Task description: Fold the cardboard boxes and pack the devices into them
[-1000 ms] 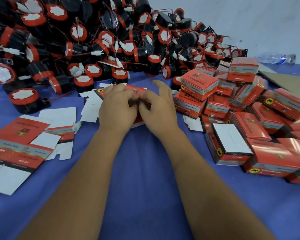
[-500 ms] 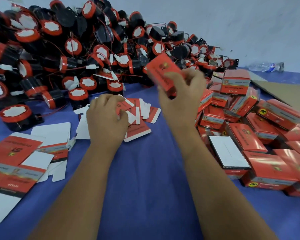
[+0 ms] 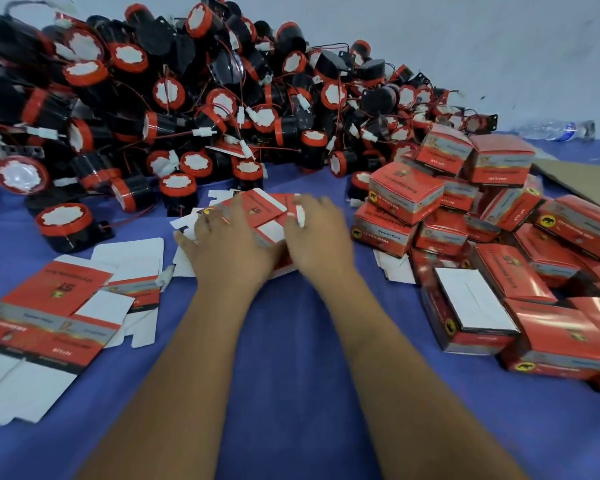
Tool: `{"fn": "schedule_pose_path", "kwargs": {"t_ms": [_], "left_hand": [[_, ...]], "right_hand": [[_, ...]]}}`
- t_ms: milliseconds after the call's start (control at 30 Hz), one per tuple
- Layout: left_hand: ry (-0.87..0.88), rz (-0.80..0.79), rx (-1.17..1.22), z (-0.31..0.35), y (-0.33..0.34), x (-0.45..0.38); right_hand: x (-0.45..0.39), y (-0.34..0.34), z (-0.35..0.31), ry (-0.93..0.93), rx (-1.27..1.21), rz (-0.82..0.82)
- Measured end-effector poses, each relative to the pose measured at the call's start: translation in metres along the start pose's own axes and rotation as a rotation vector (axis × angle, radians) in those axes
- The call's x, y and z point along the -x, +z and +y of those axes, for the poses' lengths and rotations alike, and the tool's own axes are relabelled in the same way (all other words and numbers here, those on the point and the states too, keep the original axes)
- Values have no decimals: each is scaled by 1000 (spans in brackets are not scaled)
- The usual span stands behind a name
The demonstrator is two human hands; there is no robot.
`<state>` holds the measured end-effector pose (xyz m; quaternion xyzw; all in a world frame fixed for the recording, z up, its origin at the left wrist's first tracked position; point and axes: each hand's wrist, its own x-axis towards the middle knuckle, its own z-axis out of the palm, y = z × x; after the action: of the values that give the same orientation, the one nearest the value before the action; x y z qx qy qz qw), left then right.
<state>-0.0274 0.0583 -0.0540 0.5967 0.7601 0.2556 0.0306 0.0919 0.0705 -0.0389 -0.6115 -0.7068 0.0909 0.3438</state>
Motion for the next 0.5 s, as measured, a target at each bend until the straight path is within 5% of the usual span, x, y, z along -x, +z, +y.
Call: {"fn": "schedule_pose_path", "kwargs": {"t_ms": [267, 500], "left_hand": [[174, 255, 356, -1, -10, -2], [176, 565, 1043, 6, -23, -2]], "right_hand": [[9, 8, 13, -18, -45, -86], [19, 11, 0, -205, -6, -42]]}}
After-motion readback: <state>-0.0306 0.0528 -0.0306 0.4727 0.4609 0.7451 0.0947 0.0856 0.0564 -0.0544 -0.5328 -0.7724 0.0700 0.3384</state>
